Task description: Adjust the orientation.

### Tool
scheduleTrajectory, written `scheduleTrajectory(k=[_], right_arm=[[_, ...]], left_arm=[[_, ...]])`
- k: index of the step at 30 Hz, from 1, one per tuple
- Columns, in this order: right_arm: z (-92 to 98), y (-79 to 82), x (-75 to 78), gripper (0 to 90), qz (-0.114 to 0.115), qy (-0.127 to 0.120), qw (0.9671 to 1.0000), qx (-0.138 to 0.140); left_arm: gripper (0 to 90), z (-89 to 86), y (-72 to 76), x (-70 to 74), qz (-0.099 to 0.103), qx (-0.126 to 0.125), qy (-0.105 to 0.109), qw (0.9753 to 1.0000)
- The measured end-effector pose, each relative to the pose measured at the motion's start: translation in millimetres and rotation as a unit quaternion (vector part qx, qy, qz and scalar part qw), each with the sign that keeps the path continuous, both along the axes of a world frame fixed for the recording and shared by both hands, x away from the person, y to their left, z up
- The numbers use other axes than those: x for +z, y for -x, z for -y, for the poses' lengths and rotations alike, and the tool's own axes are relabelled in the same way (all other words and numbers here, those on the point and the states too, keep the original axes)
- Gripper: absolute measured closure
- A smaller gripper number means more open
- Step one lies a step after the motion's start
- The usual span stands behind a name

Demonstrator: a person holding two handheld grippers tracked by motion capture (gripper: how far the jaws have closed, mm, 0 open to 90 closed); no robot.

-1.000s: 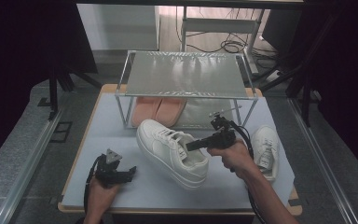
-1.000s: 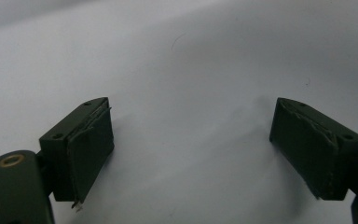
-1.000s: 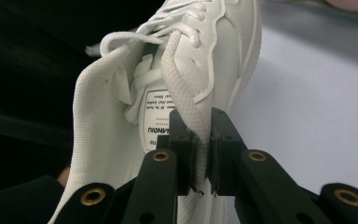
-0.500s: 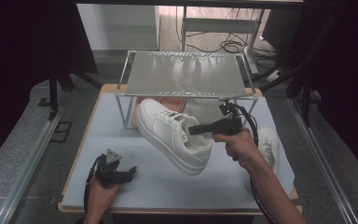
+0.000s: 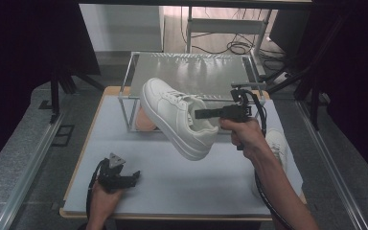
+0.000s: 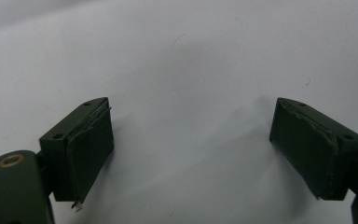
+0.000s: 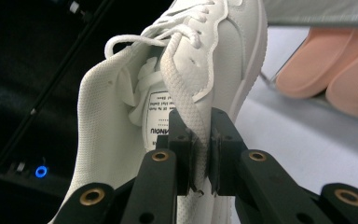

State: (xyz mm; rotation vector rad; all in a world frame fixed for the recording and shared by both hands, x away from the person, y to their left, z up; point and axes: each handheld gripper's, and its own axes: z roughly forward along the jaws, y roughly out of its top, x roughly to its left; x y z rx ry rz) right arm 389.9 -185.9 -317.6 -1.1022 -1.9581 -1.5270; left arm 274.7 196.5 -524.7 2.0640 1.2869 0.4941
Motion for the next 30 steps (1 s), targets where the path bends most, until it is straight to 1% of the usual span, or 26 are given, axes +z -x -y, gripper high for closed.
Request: scheduleTrajectory(k=[5, 6, 9, 12, 17, 22, 25, 30], right_arm=[[-2.5, -10.8, 6.8, 81.3, 0.0, -0.006, 0.9995, -0.03], [-2.8, -11.8, 7.3, 81.3, 0.0, -0.006, 0.9994, -0.034], [-4.4, -18.8, 7.9, 81.2, -0.003, -0.005, 0.9984, -0.056], [-5.4, -25.5, 6.4, 81.2, -0.006, -0.007, 0.997, -0.077], [-6.0, -37.8, 4.3, 81.2, -0.012, -0.011, 0.9937, -0.111], [-8.5, -49.4, 5.2, 81.1, -0.015, -0.011, 0.9888, -0.148], [-10.3, -56.0, 5.7, 81.0, -0.014, -0.001, 0.9851, -0.171], [-11.2, -66.8, 2.4, 80.7, -0.015, 0.016, 0.9779, -0.208]], left_arm=[[13.4, 0.0, 0.0, 0.0, 0.0, 0.0, 0.0, 1.0], [13.4, 0.0, 0.1, 0.0, 0.0, 0.001, 0.0, 1.0], [13.4, 0.1, 0.1, 0.0, 0.0, 0.001, 0.0, 1.0], [13.5, 0.1, 0.1, 0.0, 0.0, 0.001, 0.0, 1.0], [13.5, -0.1, 0.1, 0.1, 0.0, 0.0, -0.001, 1.0], [13.5, -0.1, 0.2, 0.1, 0.0, -0.001, -0.001, 1.0], [13.6, 0.0, 0.3, 0.1, 0.0, 0.0, -0.001, 1.0], [13.6, 0.2, 0.3, 0.0, 0.001, 0.001, -0.001, 1.0]])
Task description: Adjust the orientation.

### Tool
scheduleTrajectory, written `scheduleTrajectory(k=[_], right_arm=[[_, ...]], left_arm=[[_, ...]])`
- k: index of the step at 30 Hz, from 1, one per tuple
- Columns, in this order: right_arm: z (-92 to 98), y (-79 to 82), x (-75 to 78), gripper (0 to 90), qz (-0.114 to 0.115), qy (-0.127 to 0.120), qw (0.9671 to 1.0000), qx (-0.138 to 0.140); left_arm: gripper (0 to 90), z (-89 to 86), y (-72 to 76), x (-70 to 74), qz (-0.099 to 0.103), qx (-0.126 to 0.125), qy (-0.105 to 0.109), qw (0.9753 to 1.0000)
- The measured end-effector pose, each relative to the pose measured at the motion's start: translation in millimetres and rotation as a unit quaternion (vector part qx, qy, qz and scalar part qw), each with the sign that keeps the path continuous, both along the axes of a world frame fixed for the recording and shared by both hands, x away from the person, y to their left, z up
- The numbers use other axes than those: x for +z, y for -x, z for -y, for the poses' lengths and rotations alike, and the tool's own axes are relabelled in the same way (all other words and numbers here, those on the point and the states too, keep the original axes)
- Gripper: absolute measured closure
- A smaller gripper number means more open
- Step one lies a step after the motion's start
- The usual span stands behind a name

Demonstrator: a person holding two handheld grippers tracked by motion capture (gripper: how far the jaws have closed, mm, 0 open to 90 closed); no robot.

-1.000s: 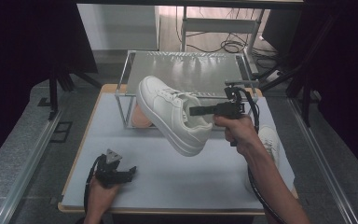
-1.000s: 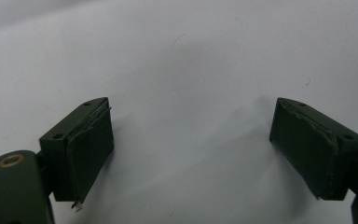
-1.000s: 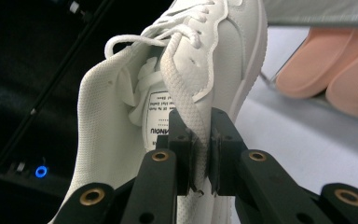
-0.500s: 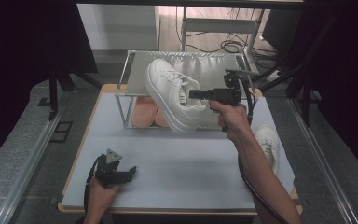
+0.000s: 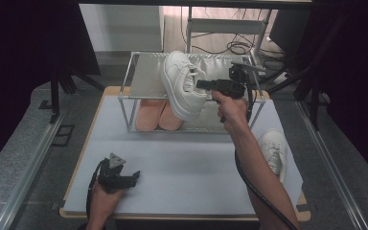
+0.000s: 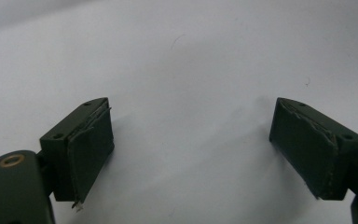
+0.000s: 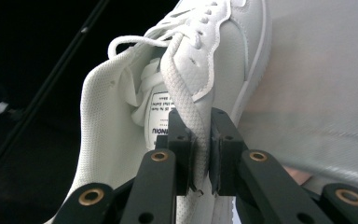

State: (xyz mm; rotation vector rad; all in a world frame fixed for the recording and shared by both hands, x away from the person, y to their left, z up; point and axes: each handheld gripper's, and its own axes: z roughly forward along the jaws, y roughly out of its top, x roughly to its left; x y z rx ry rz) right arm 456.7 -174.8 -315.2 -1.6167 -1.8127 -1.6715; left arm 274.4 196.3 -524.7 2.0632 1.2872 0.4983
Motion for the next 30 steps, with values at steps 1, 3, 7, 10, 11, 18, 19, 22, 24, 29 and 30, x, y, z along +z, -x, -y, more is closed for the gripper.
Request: scheduleTrajectory(k=[1, 3, 7, 10, 11, 18, 19, 22, 24, 29, 30], right_arm=[[-0.4, -1.9, -1.0, 80.5, -0.001, 0.003, 1.0, -0.007], [-1.1, -5.2, -2.6, 79.9, -0.005, 0.011, 0.9998, -0.014], [-1.8, -8.5, -2.7, 76.9, 0.005, 0.016, 0.9997, -0.015], [-2.7, -9.5, -3.1, 73.4, 0.018, 0.015, 0.9996, -0.018], [-3.3, -9.9, -3.4, 71.6, 0.024, 0.015, 0.9995, -0.016], [-16.9, -9.7, -0.4, 57.4, 0.045, 0.017, 0.9988, 0.01], [-18.3, -8.7, 0.9, 56.9, 0.052, 0.027, 0.9982, 0.007], [-16.4, -6.9, 3.8, 53.5, 0.061, 0.033, 0.9976, 0.008], [-11.3, -5.4, 5.3, 52.0, 0.065, 0.03, 0.9975, 0.006], [3.8, 0.8, 9.3, 51.5, 0.083, 0.042, 0.9957, 0.003], [6.2, 2.6, 9.9, 51.3, 0.089, 0.05, 0.9948, 0.005]], left_arm=[[13.6, 0.0, 0.0, 0.0, 0.0, 0.0, 0.0, 1.0], [13.6, 0.1, 0.0, -0.1, 0.001, 0.0, 0.0, 1.0], [13.7, 0.1, 0.2, -0.2, 0.001, 0.0, 0.0, 1.0], [13.8, 0.2, 0.2, -0.1, 0.002, -0.001, 0.0, 1.0], [13.8, 0.2, 0.2, -0.2, 0.002, 0.0, -0.001, 1.0], [13.9, 0.3, 0.3, 0.0, 0.002, -0.001, 0.0, 1.0], [13.9, 0.2, 0.4, 0.0, 0.002, -0.001, -0.001, 1.0], [14.3, 0.6, 0.6, -0.2, 0.003, -0.001, 0.001, 1.0], [14.4, 0.6, 0.5, -0.2, 0.003, -0.001, 0.001, 1.0], [14.4, 0.7, 0.5, -0.1, 0.003, -0.001, 0.001, 1.0], [14.4, 0.7, 0.5, -0.2, 0.003, -0.001, 0.001, 1.0]])
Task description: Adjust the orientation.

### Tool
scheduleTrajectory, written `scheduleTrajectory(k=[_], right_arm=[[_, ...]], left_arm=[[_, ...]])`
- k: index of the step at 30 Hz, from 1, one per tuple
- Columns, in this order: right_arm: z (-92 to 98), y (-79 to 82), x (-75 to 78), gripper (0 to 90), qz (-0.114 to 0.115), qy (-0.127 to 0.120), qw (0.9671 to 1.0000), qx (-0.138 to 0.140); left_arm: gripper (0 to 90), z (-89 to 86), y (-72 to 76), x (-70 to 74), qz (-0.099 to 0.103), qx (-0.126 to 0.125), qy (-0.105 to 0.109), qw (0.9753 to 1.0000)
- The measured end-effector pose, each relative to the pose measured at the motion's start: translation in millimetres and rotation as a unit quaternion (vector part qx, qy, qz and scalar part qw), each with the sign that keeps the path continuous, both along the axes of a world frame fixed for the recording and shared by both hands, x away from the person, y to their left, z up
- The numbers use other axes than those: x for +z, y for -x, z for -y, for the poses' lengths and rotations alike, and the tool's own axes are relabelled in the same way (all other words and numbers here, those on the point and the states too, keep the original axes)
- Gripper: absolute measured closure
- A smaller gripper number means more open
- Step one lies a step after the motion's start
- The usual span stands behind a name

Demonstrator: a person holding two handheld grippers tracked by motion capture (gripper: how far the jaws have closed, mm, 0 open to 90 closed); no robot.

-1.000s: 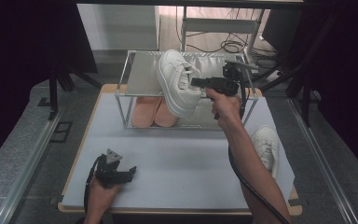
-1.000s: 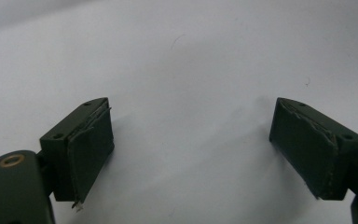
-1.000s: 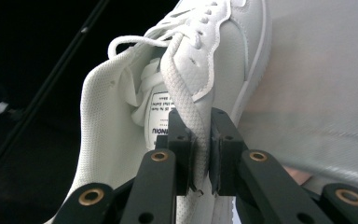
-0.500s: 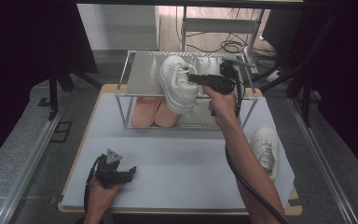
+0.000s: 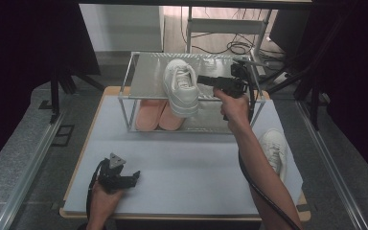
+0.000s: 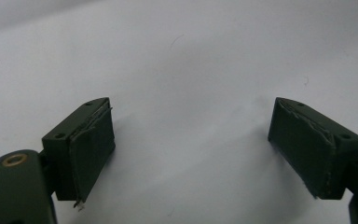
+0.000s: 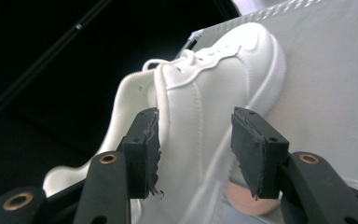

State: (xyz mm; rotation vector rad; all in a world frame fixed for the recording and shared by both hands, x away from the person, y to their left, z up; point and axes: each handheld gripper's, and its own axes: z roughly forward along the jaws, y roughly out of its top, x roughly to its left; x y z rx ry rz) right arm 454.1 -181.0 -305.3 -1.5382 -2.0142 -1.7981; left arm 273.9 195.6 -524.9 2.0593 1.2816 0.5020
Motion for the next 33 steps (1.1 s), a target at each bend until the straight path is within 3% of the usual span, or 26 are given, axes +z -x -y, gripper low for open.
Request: scheduleTrajectory(k=[3, 16, 24, 30, 33], right_arm=[[6.7, 6.6, 0.6, 51.8, 0.012, 0.022, 0.9997, 0.007], [8.9, 48.5, -23.0, 63.5, 0.048, 0.053, 0.995, 0.07], [0.9, 78.3, -32.9, 84.1, 0.074, 0.063, 0.9891, 0.111], [-10.7, 85.7, -29.8, 89.2, 0.1, 0.073, 0.9844, 0.125], [-16.3, 82.3, -30.2, 89.2, 0.102, 0.086, 0.9833, 0.124]], left_arm=[[14.4, 0.0, 0.0, 0.0, 0.0, 0.0, 0.0, 1.0], [14.4, 0.3, 0.0, -0.3, 0.002, 0.001, 0.002, 1.0], [14.4, 0.3, 0.0, -0.3, 0.002, 0.002, 0.002, 1.0], [14.4, 0.3, -0.1, -0.3, 0.001, 0.002, 0.003, 1.0], [14.4, 0.2, -0.1, -0.3, 0.002, 0.002, 0.003, 1.0]])
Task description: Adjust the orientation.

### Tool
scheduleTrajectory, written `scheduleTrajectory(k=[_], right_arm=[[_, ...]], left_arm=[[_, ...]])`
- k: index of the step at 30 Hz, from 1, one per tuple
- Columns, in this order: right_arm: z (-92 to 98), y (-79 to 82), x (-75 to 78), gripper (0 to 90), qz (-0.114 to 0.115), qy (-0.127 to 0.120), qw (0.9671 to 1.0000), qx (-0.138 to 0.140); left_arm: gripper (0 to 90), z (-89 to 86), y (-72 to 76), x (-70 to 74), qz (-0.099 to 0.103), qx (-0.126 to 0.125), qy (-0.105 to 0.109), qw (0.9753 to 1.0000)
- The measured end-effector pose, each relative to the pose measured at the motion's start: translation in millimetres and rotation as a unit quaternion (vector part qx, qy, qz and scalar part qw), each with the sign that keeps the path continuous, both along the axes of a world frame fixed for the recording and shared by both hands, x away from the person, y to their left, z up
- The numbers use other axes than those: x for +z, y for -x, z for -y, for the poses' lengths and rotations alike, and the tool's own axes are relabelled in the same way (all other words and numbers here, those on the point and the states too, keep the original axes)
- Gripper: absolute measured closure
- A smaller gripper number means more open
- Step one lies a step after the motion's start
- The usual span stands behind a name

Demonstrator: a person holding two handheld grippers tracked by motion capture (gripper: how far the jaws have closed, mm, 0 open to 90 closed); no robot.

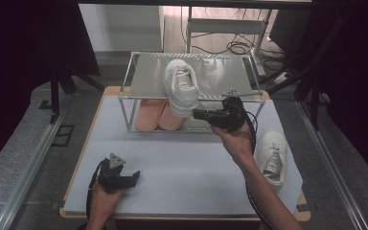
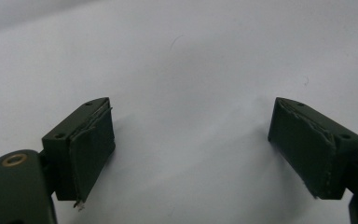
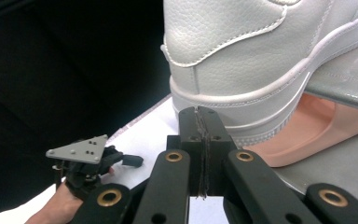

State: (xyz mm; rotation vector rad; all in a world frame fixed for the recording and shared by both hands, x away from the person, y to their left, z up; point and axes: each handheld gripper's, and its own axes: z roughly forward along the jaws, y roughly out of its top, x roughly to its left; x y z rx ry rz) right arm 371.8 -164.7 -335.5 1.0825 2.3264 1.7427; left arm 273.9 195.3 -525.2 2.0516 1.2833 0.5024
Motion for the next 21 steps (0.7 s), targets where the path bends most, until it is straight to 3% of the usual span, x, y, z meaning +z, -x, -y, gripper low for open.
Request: scheduleTrajectory(k=[2, 4, 10, 21], right_arm=[[-3.2, -2.4, -1.9, 89.6, 0.002, 0.006, 1.0, -0.003], [-3.5, -4.2, -2.8, 89.7, 0.0, -0.008, 1.0, -0.002], [-12.5, -10.3, -3.4, 89.7, 0.006, 0.005, 0.9999, -0.01], [-36.9, -35.9, -8.4, 89.7, 0.004, 0.008, 0.9996, -0.026]], left_arm=[[14.4, 0.0, 0.0, 0.0, 0.0, 0.0, 0.0, 1.0], [14.4, -0.5, -0.1, 0.3, -0.001, -0.002, -0.003, 1.0], [14.3, -0.5, -0.1, 0.3, -0.001, -0.002, -0.003, 1.0], [14.4, -0.5, 0.0, 0.3, -0.001, -0.002, -0.003, 1.0]])
